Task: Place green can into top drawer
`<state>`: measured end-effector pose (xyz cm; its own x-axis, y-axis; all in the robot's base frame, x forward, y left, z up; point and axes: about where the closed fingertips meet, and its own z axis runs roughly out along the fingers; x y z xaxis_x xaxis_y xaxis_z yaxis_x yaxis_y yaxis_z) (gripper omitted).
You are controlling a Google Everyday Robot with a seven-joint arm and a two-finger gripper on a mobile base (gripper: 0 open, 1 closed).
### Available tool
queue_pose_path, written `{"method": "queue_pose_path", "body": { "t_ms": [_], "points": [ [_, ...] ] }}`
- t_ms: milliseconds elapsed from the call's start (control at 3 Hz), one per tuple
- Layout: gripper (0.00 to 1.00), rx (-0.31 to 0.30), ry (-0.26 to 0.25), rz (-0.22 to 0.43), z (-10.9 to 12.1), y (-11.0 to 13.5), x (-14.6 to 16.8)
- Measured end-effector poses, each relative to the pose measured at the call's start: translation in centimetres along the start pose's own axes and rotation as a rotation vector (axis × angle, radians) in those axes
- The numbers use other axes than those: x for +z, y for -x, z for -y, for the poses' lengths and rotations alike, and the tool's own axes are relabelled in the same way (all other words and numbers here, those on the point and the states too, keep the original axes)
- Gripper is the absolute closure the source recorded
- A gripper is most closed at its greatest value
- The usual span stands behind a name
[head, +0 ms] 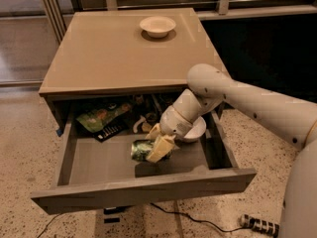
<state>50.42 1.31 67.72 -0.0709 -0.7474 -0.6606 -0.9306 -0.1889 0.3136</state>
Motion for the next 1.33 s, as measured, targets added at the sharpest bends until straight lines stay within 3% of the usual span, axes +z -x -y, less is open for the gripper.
{"method": "queue_pose_path", "body": {
  "t_ms": [333,667,1000,1333],
  "points": [
    [1.0,0.003,0.055,-0.023,0.17,-0.32,2.5],
    [1.0,0.003,0.055,-0.023,0.17,-0.32,2.5],
    [0.91,0.003,0.055,-0.023,0.17,-0.32,2.51],
    [0.68,0.003,0.056,-0.023,0.17,-0.32,2.51]
  ]
}}
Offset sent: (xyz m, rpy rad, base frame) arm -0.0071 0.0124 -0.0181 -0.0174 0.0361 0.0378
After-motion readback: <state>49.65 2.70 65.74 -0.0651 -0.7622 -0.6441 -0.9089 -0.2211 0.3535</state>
